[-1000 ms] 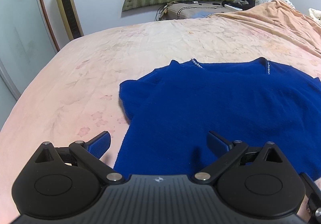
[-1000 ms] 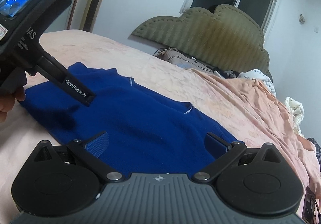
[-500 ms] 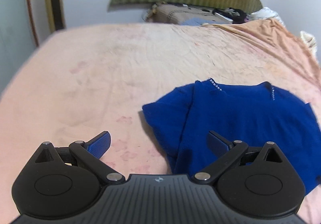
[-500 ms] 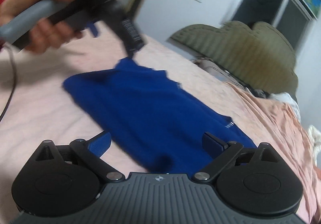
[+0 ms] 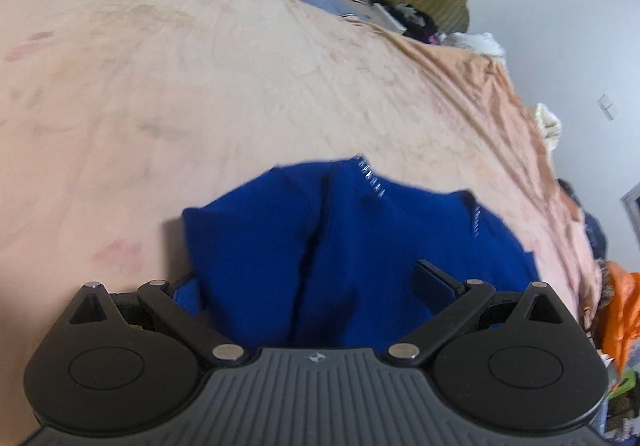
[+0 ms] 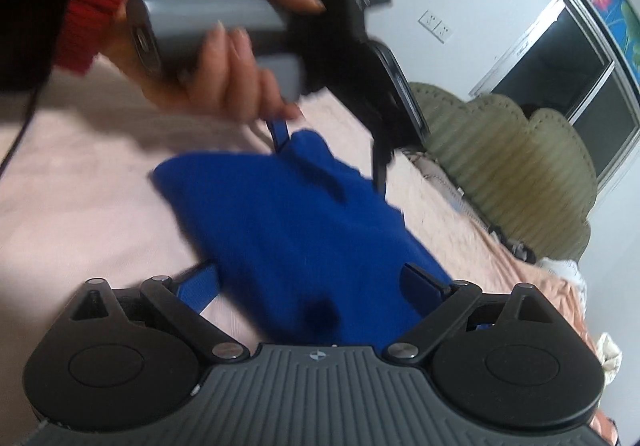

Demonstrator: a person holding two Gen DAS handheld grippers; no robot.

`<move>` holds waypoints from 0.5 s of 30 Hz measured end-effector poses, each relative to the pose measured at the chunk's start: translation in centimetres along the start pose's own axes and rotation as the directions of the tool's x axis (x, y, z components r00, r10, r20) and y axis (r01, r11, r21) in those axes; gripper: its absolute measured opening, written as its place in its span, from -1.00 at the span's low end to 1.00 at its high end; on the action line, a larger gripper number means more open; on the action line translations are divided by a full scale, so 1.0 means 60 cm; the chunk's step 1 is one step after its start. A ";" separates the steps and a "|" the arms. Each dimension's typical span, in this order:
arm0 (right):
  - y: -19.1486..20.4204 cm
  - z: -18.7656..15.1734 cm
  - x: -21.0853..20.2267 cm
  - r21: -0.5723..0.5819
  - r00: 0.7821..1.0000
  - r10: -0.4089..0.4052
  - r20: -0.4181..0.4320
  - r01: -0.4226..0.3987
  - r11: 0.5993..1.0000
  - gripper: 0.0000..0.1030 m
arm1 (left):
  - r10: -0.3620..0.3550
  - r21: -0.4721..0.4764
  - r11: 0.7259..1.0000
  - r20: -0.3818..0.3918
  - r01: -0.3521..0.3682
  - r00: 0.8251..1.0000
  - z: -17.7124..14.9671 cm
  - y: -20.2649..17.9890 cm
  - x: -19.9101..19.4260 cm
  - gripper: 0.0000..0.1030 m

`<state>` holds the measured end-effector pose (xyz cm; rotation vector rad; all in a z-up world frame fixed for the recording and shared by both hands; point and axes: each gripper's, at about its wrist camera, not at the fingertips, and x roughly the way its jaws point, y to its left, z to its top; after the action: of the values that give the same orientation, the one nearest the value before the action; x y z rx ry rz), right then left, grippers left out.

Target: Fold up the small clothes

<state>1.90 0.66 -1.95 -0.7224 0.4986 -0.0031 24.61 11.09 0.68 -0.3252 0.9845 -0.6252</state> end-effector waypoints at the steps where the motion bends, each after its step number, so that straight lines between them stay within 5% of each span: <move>1: 0.003 0.007 0.010 -0.005 1.000 -0.002 0.003 0.002 1.000 0.84 | -0.015 -0.010 1.000 0.006 0.016 1.000 0.007 0.003 0.007 0.99; 6: 0.020 0.038 0.045 -0.038 0.999 0.019 0.042 -0.017 0.999 0.58 | -0.049 -0.038 0.998 0.025 0.050 0.998 0.044 0.009 0.038 0.88; 7: 0.021 0.042 0.050 -0.040 0.999 0.027 0.045 -0.025 0.999 0.53 | -0.032 -0.030 0.999 0.024 0.033 0.999 0.047 0.004 0.042 0.72; 9: 0.018 0.048 0.059 -0.037 0.998 0.048 0.041 -0.047 0.998 0.28 | 0.037 0.018 0.999 -0.005 -0.037 0.999 0.051 -0.010 0.053 -0.30; 11: 0.013 0.048 0.063 -0.016 0.997 0.069 0.037 -0.068 0.998 0.03 | 0.086 0.041 0.995 -0.014 -0.086 0.996 0.053 -0.015 0.057 -0.65; 12: 0.010 0.047 0.064 -0.006 0.995 0.092 0.035 -0.092 0.996 -0.35 | 0.073 0.023 0.997 -0.035 -0.072 0.997 0.055 -0.014 0.060 -0.78; 15: 0.006 0.042 0.071 0.017 0.993 0.114 0.019 -0.114 0.993 -0.86 | 0.121 0.010 0.993 -0.028 -0.121 0.992 0.054 -0.023 0.055 -0.80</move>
<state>6.68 1.82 -2.42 -0.6751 0.5211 0.1058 28.23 7.89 0.91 -0.2482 1.0206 -0.5245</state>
